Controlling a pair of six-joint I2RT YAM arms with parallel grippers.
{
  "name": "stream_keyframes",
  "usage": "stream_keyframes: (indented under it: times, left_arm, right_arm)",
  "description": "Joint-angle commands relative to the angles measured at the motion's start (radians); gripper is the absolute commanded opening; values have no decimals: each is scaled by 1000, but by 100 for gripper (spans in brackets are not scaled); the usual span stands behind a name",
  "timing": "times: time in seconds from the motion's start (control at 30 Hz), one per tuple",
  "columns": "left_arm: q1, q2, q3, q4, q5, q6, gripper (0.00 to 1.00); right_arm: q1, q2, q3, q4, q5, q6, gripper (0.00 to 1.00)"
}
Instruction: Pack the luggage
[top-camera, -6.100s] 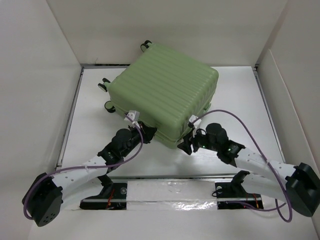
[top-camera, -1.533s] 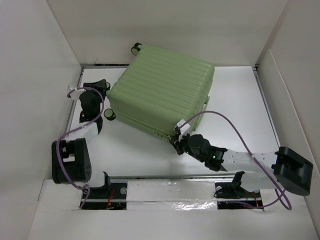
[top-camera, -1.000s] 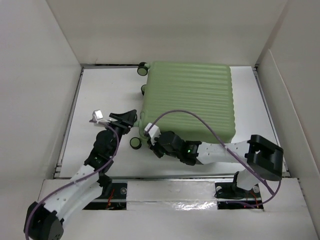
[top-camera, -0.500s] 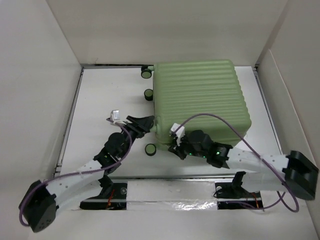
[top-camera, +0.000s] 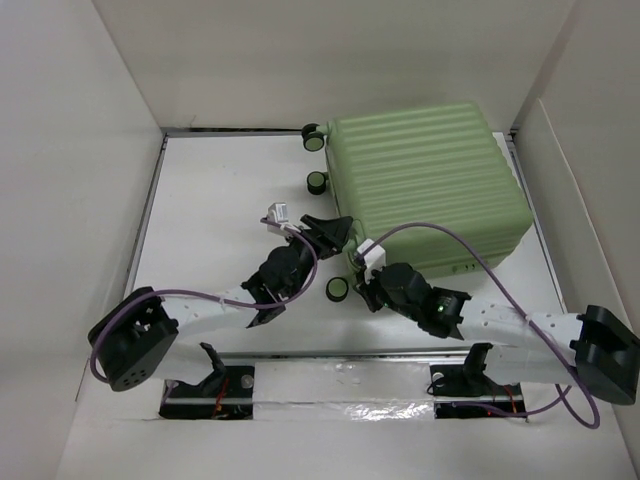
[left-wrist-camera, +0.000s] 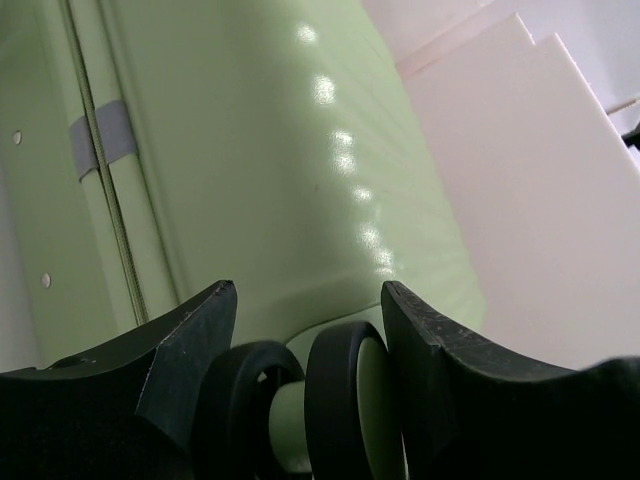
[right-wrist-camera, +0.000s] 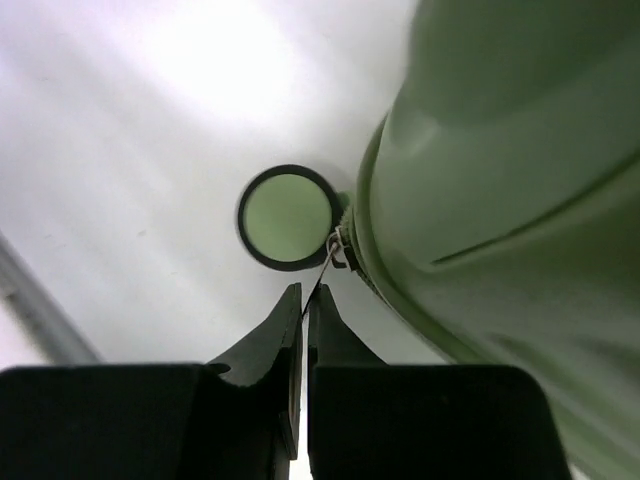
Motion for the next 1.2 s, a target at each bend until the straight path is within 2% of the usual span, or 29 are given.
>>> stream_keyframes:
  times: [0.0,0.1,0.13,0.17,0.23,0.27,0.3,0.33,0.43,0.47,0.57,0.7,0.73,0.77,0.8,0.83,0.87,0.9,0.97,1.0,1.07,1.17]
  left_arm:
    - [5,59,48,-103,209,117,0]
    - [53,65,72,-154,251,143,0]
    - [67,56,78,-170,251,159,4]
    - [76,48,86,-207,252,170,28]
    - [120,4,94,-236,228,190,52]
    - [146,-13,94,-281,217,197,69]
    - [180,-33,98,-293,229,206,74]
    - [261,-65,103,-310,240,222,75]
    - [398,-87,140,-342,317,266,78]
    - [480,-76,158,-365,340,274,77]
    - [612,-6,270,-437,488,321,74]
    - [699,94,387,-421,645,424,72]
    - [699,149,405,-386,709,537,71]
    - [699,183,443,-420,766,611,72]
    - [699,224,583,-501,804,681,72]
    - [699,308,658,-587,841,791,73]
    - [699,345,739,-756,881,846,75]
    - [699,384,896,-845,907,899,80]
    - [673,455,1003,-1012,894,1020,82]
    - [661,470,1072,-1042,833,1044,83]
    - [651,498,1111,-1077,800,1076,85]
    - [651,504,1131,-1041,812,1064,87]
  right_arm:
    - [188,-14,44,290,-13,58,0]
    - [188,-57,26,278,70,15,0]
    - [188,-66,14,271,78,0,0]
    - [162,-73,10,261,78,-8,0]
    - [140,-99,1,232,57,-13,0]
    - [131,-111,-17,229,48,-13,0]
    - [110,-137,-28,225,16,-11,0]
    - [99,-148,-36,223,-1,-11,0]
    - [77,-174,-65,206,-67,-11,0]
    - [77,-181,-69,194,-78,-10,0]
    - [67,-232,-79,136,-98,-17,0]
    - [45,-289,-108,131,-176,-26,0]
    - [45,-292,-111,129,-181,-31,0]
    - [36,-297,-114,131,-186,-31,0]
    - [36,-294,-115,134,-190,-33,0]
    - [25,-295,-114,134,-193,-37,0]
    - [14,-295,-114,131,-201,-39,0]
    - [14,-300,-114,133,-204,-39,0]
    - [4,-310,-125,157,-230,-37,0]
    - [-5,-312,-129,174,-235,-39,0]
    - [-15,-313,-128,182,-253,-43,0]
    - [-15,-317,-123,159,-262,-48,0]
